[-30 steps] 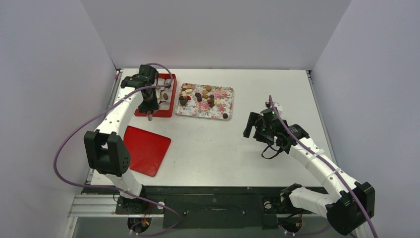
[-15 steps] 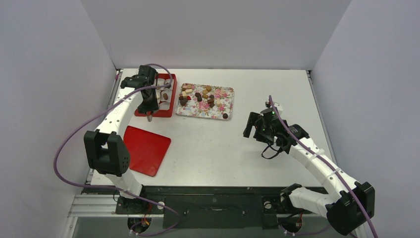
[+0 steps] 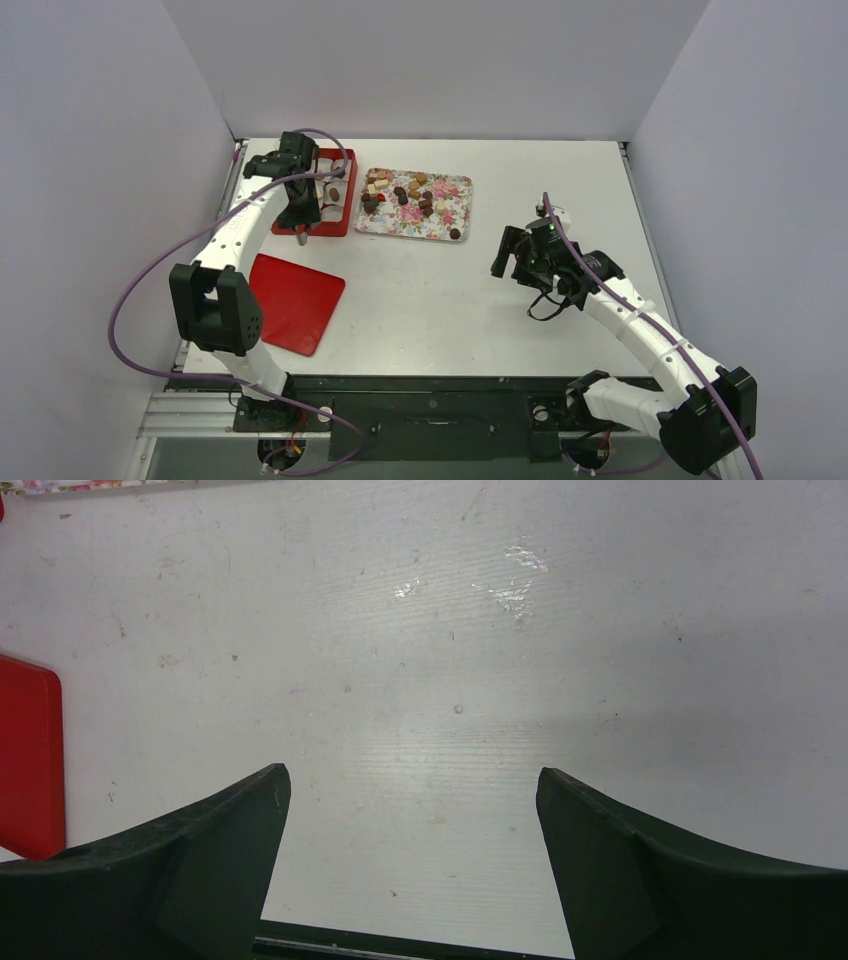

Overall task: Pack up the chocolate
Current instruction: Place the fake chocolate in the packing box, then pick up the fake chocolate from the plate, then place the fake chocolate in the packing box.

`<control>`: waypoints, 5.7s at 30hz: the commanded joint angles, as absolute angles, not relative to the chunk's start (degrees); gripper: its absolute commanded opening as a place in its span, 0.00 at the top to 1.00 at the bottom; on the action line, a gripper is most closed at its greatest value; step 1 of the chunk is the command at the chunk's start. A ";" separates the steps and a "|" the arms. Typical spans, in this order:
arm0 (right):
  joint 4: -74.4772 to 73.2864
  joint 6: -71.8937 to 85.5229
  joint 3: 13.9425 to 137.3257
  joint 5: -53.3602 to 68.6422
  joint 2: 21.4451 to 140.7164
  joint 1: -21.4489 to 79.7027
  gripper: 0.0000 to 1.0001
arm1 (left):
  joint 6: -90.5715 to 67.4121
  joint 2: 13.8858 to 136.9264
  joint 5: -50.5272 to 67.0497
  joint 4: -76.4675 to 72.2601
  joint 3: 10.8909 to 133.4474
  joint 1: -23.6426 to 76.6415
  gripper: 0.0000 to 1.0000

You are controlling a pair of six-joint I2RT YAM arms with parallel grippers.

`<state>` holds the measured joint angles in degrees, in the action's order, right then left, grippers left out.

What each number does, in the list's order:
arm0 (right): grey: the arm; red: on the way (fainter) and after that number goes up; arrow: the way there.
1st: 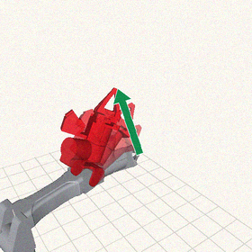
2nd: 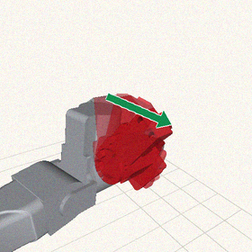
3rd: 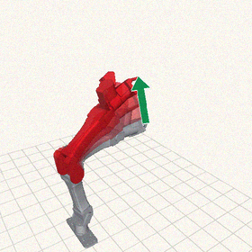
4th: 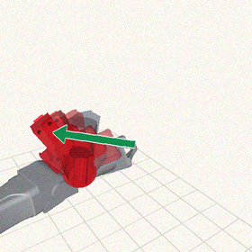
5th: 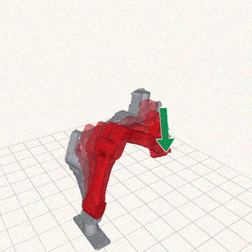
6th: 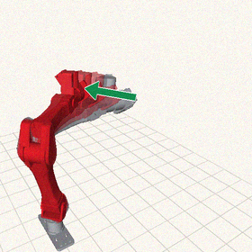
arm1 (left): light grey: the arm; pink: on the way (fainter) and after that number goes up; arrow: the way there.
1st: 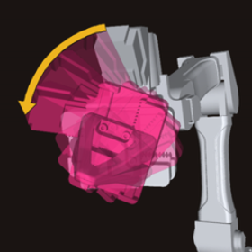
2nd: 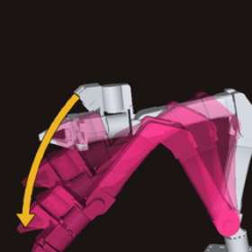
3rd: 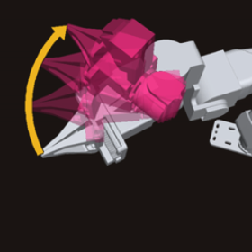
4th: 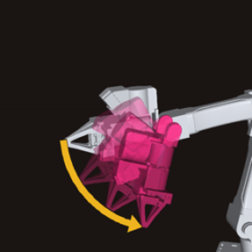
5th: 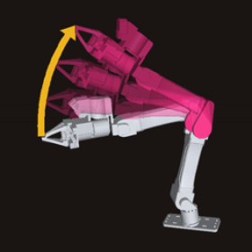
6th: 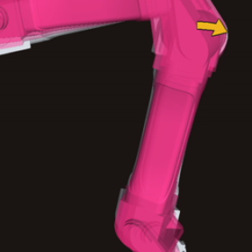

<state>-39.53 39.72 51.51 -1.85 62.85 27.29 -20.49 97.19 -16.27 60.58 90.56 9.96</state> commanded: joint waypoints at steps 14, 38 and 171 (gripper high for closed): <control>-37.85 39.90 52.13 -2.51 62.10 26.92 0.11 | -20.54 94.43 -16.75 62.36 101.31 11.97 0.63; -39.20 39.97 53.87 -4.47 62.21 26.90 0.11 | -23.23 106.67 -16.43 61.85 111.33 27.41 0.63; -37.30 40.69 49.66 -4.09 60.43 26.28 0.11 | -18.63 99.60 -17.50 62.89 98.53 18.28 0.71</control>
<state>-39.46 40.14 50.02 -3.68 61.23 26.61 -19.00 102.96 -17.54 65.25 98.21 18.63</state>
